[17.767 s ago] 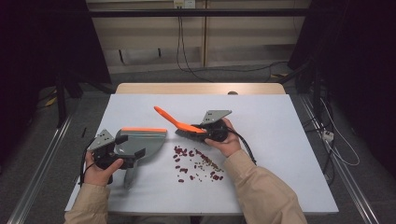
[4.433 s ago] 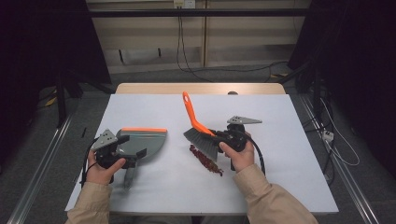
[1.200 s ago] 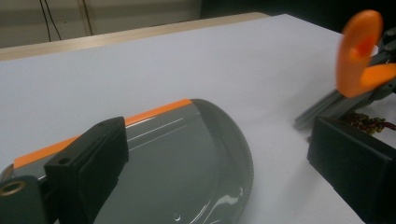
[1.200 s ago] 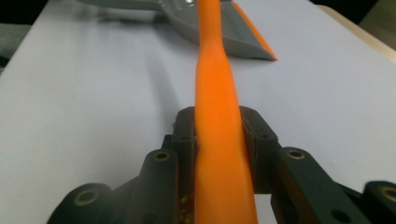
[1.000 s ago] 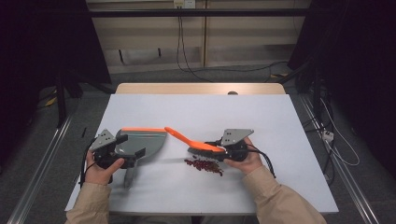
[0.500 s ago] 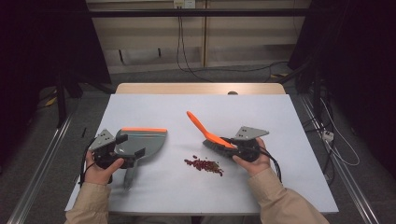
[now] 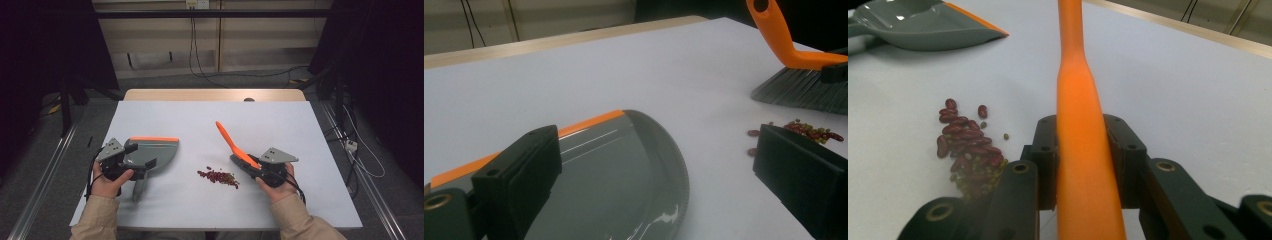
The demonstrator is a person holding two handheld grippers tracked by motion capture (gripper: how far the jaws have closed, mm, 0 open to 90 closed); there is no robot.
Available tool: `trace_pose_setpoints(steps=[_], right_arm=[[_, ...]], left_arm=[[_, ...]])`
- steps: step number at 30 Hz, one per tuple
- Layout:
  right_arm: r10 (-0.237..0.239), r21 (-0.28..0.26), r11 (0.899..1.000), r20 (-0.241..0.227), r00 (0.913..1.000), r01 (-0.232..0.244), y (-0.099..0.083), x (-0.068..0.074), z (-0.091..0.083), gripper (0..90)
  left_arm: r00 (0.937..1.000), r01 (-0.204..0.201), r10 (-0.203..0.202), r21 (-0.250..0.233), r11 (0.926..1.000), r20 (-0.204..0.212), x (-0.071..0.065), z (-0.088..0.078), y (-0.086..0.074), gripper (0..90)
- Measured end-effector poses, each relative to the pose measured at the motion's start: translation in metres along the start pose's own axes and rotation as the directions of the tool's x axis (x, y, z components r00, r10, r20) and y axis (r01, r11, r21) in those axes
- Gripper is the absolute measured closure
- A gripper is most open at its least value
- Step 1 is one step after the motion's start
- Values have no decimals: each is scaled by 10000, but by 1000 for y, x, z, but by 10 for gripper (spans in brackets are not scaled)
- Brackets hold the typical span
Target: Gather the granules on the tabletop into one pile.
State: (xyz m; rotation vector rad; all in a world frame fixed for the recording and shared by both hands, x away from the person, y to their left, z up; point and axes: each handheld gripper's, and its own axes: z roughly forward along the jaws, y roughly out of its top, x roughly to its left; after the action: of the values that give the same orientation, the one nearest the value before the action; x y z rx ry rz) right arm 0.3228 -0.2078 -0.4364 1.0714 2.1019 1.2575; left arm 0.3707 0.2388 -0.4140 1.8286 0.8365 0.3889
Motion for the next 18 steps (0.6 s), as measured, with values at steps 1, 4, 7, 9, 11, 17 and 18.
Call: trace_pose_setpoints(steps=[1, 4, 7, 9, 11, 17, 18], right_arm=[[-143, 126, 9998, 127, 9998, 141, 1, 1, 0, 695], [-505, 773, 9958, 229, 9985, 486, 3, 3, 4, 703], [-216, 849, 9962, 484, 9986, 174, 4, 5, 4, 709], [-15, 868, 9962, 614, 9981, -38, 4, 8, 4, 709], [275, 827, 9960, 648, 9975, -328, 4, 10, 5, 710], [592, 536, 9965, 1012, 9931, -648, 5, 28, 12, 711], [586, 485, 9968, 1110, 9921, -643, 6, 31, 14, 711]], left_arm=[[10000, 6, -6, -17, 10000, -3, 0, 0, 0, 54], [10000, 16, -16, -11, 10000, -15, 0, 0, 0, 54], [10000, 2, -2, -19, 10000, -53, 1, -1, 0, 54], [10000, 18, -19, -5, 10000, -26, 0, 0, 0, 54], [10000, -1, 1, -1, 10000, -21, 0, 0, 0, 54], [9999, -129, 129, 3, 9999, -79, -2, -2, 2, 54], [9999, -123, 123, 26, 9999, -122, -4, -2, 2, 54]])
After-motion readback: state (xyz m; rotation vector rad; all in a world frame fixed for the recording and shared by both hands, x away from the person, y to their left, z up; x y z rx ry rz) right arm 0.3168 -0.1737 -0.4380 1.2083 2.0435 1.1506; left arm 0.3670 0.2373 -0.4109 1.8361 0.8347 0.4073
